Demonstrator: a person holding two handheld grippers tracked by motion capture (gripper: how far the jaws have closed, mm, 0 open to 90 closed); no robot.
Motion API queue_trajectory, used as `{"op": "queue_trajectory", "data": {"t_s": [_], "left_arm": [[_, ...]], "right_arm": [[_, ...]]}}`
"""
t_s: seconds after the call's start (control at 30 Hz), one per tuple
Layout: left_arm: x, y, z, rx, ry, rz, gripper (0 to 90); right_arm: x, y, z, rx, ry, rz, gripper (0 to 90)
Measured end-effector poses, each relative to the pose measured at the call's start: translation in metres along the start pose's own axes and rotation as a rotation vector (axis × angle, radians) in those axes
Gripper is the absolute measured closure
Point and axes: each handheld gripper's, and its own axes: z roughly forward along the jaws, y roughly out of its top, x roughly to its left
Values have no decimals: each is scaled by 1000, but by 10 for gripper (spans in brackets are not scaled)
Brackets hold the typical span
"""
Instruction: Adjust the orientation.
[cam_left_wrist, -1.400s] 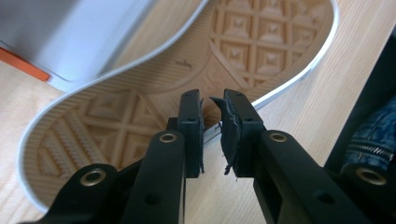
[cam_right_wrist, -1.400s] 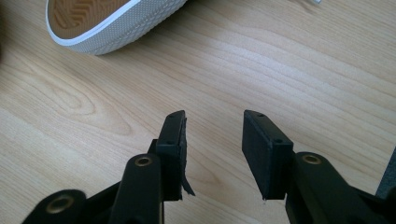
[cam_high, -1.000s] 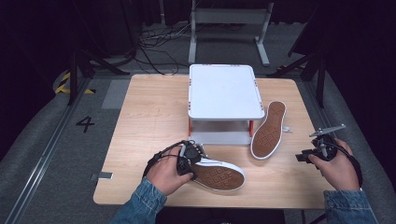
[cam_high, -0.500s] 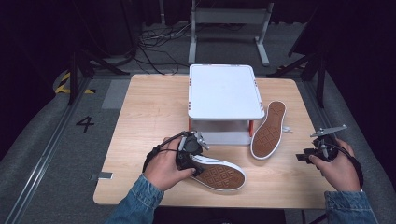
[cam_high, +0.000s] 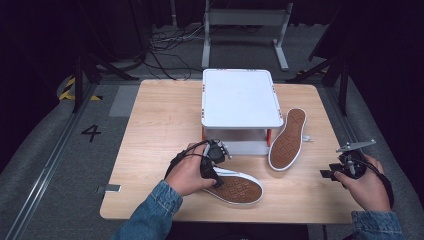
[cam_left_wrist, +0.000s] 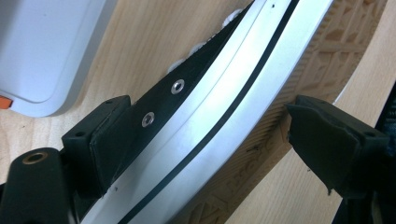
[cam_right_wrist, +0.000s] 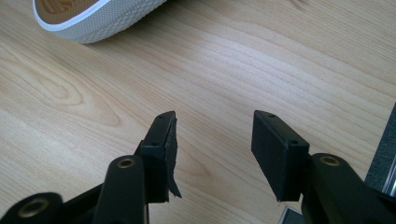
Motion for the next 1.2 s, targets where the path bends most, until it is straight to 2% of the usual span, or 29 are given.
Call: {"op": "queue_trajectory", "data": {"t_s": [0.03,0.07,0.1,0.17,0.2,0.27,0.33,0.37,0.4,0.5,0.6,0.73,0.8,0.9,0.97,1.0,1.03,1.07,1.1,1.13,1.2], "left_arm": [[0,0,0,2,1,3,149],[-2,1,2,20,-1,24,153],[-3,2,6,41,10,61,149],[-4,3,5,51,5,53,158],[-5,2,3,39,2,71,192],[-6,1,2,47,6,64,208],[-7,1,1,39,10,76,224],[-8,0,-1,28,14,95,274],[-8,1,-2,38,9,91,293],[-6,1,-2,31,15,106,299],[-3,2,-4,17,54,120,315],[10,1,-5,-15,123,77,336],[13,1,-5,-23,139,69,340],[10,0,-6,-9,137,57,337],[11,-2,-13,-50,107,17,368],[14,-4,-16,-79,71,-10,365],[17,-7,-20,-132,22,-33,359],[19,-9,-24,-151,-6,-50,354],[20,-10,-25,-149,-31,-77,372],[18,-11,-24,-139,-36,-80,409],[11,-10,-24,-113,-23,-90,361]], "right_arm": [[0,0,0,1,0,1,516],[0,0,0,1,0,-1,516],[1,0,1,-2,-2,-1,516],[2,1,2,2,2,-9,516],[3,2,3,5,4,-13,516],[4,3,4,5,7,-17,516],[4,3,4,6,8,-19,516],[4,3,4,6,9,-21,516],[4,3,4,7,10,-21,516],[4,3,5,8,12,-18,516],[4,4,6,9,15,-19,516],[4,4,8,11,18,-21,516],[5,4,9,14,18,-20,516],[6,5,10,14,19,-18,516],[6,5,10,12,23,-21,513],[6,5,10,12,25,-21,513],[7,5,10,10,27,-20,513],[7,5,10,9,27,-20,512],[7,5,10,9,27,-20,510],[7,5,10,8,26,-20,508],[7,6,10,7,28,-22,500]]}}
